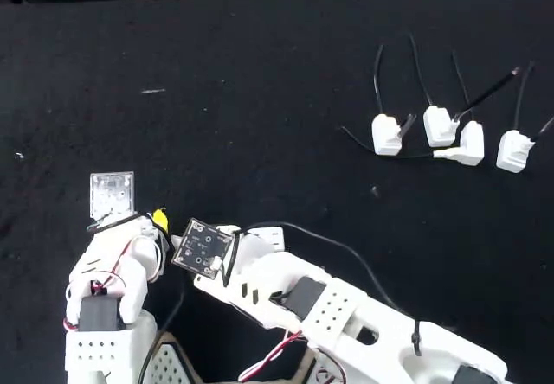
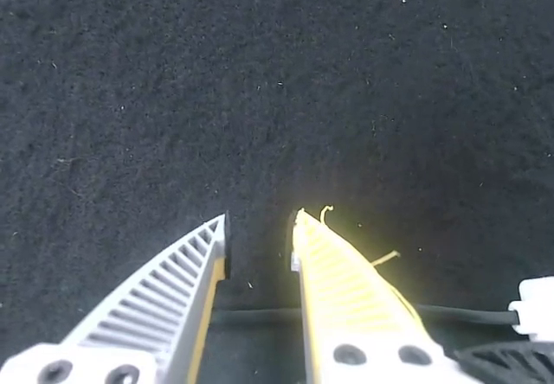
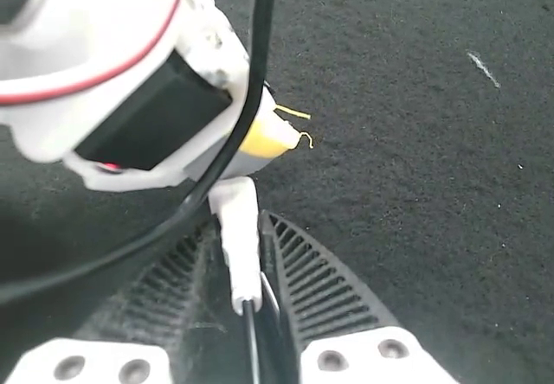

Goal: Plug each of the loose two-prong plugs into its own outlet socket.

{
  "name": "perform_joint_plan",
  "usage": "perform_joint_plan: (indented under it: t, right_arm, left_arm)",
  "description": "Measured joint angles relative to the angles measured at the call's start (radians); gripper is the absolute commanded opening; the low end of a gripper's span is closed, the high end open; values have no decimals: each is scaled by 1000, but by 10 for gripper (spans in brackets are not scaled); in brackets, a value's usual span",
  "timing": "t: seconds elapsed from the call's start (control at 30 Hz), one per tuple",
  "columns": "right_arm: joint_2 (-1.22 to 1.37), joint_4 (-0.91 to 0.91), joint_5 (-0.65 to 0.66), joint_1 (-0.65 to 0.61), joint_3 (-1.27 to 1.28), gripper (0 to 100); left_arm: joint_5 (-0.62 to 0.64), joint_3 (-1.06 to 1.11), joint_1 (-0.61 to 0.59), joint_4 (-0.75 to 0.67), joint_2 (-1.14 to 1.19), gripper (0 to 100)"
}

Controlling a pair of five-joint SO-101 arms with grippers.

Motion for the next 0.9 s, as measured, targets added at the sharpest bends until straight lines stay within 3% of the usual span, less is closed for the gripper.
perform_joint_plan:
  t: [0.67, 0.9]
  right_arm:
    - [2, 0, 0, -2, 0, 10]
    - [0, 0, 0, 3, -2, 10]
  left_arm:
    - [-77, 8, -2, 0, -2, 136]
    - [-49, 12, -2, -57, -2, 137]
